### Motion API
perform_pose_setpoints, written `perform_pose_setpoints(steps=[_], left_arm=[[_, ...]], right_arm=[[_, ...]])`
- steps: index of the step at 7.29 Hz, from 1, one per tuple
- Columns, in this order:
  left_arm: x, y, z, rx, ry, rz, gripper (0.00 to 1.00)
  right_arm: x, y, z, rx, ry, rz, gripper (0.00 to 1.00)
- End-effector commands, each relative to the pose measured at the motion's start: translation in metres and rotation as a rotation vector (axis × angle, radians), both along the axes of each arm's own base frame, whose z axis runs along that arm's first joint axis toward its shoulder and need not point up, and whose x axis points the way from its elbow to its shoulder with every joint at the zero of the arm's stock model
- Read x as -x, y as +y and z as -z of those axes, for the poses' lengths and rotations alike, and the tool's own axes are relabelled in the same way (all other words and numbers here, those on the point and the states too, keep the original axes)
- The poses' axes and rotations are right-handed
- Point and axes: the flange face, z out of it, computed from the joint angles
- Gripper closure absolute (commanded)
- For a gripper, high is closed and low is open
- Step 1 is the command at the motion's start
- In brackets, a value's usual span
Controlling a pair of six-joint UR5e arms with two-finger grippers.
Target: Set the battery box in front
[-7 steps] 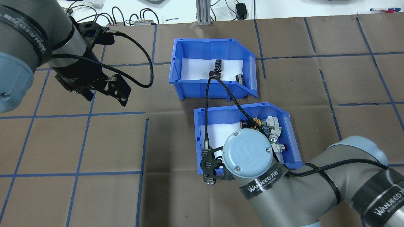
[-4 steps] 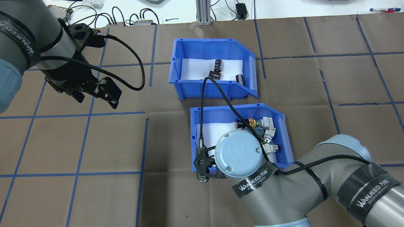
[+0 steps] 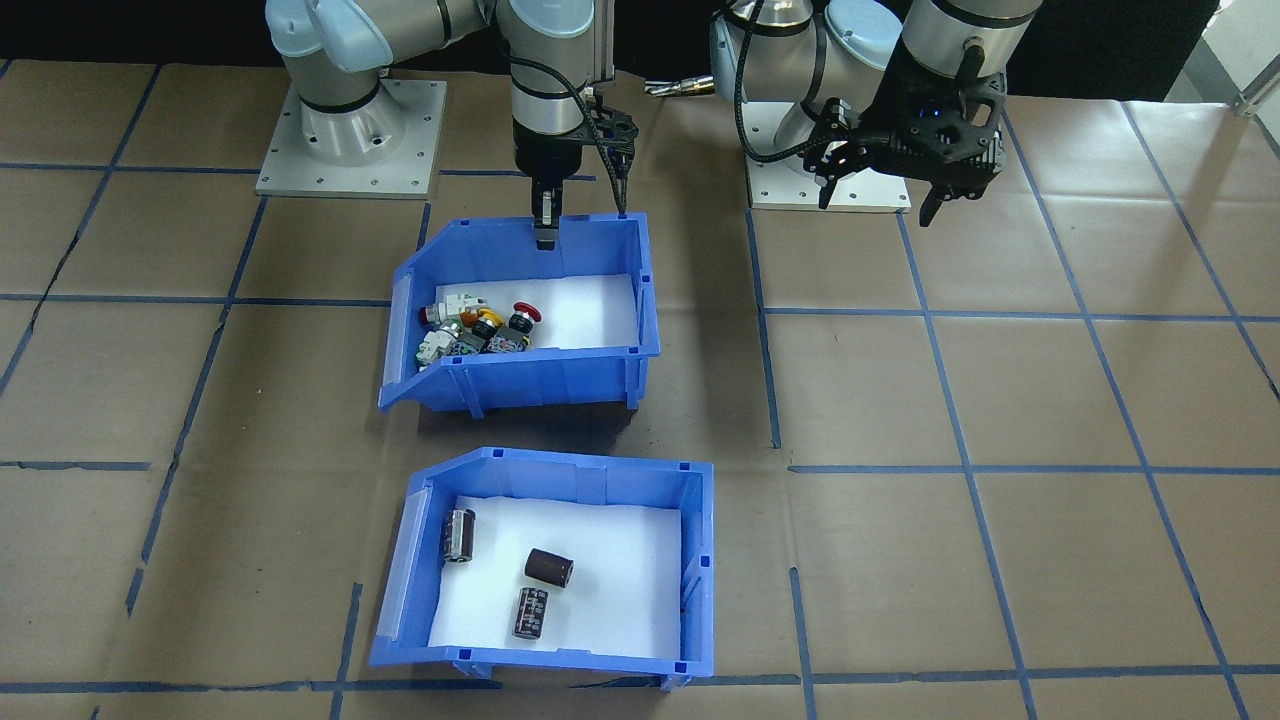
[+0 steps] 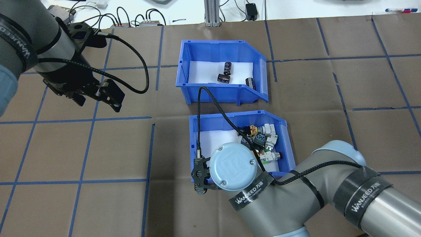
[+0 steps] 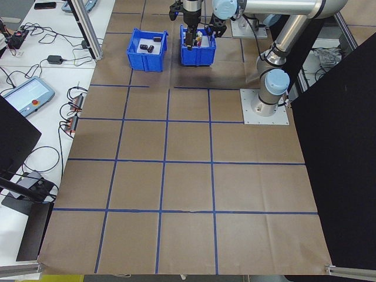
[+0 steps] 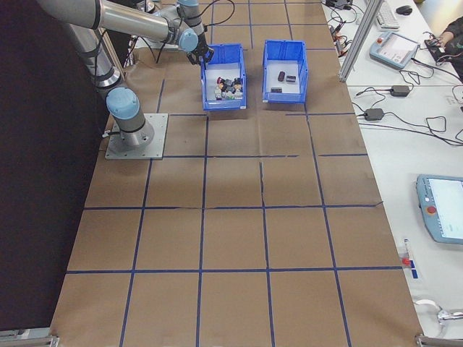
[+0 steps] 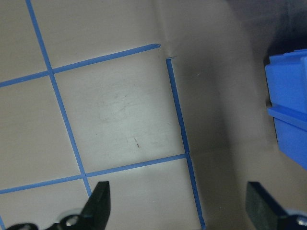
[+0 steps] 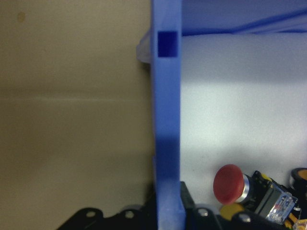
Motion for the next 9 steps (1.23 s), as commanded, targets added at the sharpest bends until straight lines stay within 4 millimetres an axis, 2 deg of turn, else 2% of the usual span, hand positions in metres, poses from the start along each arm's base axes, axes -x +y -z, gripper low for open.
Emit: perform_pose_setpoints(steps=[1,3,5,7,8,9], left_arm=[[0.000,-0.001,-0.001,0.007,0.000,-0.001,0.01],[0.000,-0.002,-0.002,0.012,0.001,0.001,0.01],[0.000,-0.002,-0.003,0.015,0.003,0.002,0.01],[0.000,-0.003,-0.001,0.012,0.003,-0.001,0.01],[0.000,-0.003,-0.001,0.012,0.003,0.001,0.01],[0.000,-0.002,-0.001,0.012,0.003,0.001,0.01]], right_arm=[[0.000,-0.001,-0.001,0.002,0.000,0.013,0.00],[0.004,-0.010,-0.012,0.014,0.016,0.025,0.00],[0.009,-0.035,-0.053,-0.002,0.042,0.057,0.00],[0.050,-0.085,-0.098,-0.034,0.044,0.205,0.00],[0.078,-0.114,-0.118,-0.005,0.021,0.291,0.00],[0.114,-0.141,-0.130,0.000,-0.044,0.471,0.00]])
